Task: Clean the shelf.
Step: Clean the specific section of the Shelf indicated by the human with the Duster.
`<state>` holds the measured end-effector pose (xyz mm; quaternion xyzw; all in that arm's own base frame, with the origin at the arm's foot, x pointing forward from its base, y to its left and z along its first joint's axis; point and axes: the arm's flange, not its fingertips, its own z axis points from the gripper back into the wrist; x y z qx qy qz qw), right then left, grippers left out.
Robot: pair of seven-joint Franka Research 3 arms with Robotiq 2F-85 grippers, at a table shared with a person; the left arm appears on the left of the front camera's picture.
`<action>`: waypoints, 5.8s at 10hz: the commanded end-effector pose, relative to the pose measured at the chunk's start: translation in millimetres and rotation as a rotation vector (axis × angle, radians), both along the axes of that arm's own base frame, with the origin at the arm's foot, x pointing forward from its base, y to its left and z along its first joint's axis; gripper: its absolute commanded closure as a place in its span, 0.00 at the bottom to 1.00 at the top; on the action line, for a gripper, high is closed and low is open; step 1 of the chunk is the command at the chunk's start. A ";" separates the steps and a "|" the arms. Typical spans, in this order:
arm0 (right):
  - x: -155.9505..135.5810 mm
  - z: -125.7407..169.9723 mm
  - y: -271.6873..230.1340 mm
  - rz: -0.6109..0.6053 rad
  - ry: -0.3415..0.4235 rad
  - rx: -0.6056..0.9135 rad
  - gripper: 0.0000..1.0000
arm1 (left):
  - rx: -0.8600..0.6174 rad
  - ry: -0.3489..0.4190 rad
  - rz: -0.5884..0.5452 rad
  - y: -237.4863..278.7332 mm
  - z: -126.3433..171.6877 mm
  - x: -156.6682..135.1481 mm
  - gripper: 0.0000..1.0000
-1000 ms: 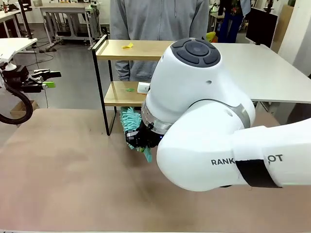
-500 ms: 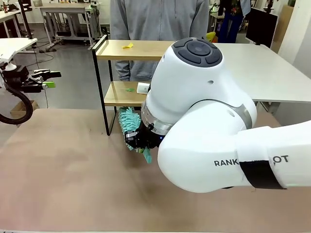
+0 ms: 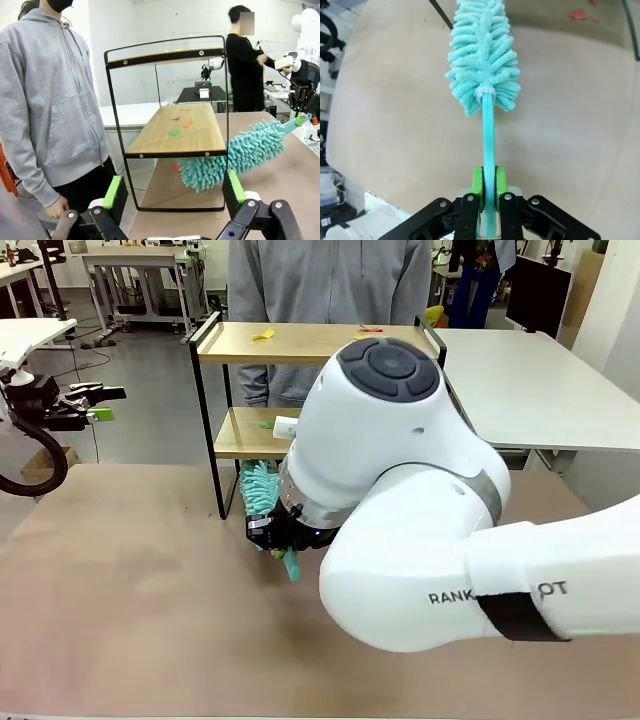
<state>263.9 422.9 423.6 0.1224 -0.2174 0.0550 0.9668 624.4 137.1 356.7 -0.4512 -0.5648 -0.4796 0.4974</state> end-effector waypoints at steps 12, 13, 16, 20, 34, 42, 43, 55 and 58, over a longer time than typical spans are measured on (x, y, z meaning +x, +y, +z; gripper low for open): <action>78.0 -70.3 111.9 -0.165 -0.093 0.021 0.87 | -0.002 -0.005 -0.003 -0.1 2.1 -1.2 0.00; 39.9 -26.5 43.3 -0.128 -0.116 0.001 0.87 | -0.002 -0.005 -0.003 -0.1 2.1 -1.2 0.00; 39.9 -26.5 43.3 -0.128 -0.116 0.001 0.87 | -0.002 -0.005 -0.003 -0.1 2.1 -1.2 0.00; 63.9 -41.3 78.6 -0.166 -0.129 -0.010 0.87 | -0.002 -0.005 -0.003 -0.1 2.1 -1.2 0.00; 108.0 -83.7 105.6 -0.193 -0.057 -0.040 0.87 | -0.002 -0.005 -0.003 -0.1 2.1 -1.2 0.00; 127.4 -81.2 46.9 -0.188 0.037 -0.061 0.87 | -0.002 -0.005 -0.003 -0.1 2.1 -1.2 0.00; 131.1 -78.6 33.6 -0.202 0.047 -0.057 0.87 | -0.002 -0.005 -0.003 -0.1 2.1 -1.2 0.00; 162.5 -73.1 -109.0 -0.413 0.138 -0.206 0.87 | -0.002 -0.005 -0.003 -0.1 2.1 -1.2 0.00; 161.4 -65.3 -129.8 -0.435 0.105 -0.291 0.87 | -0.002 -0.005 -0.003 -0.1 2.1 -1.2 0.00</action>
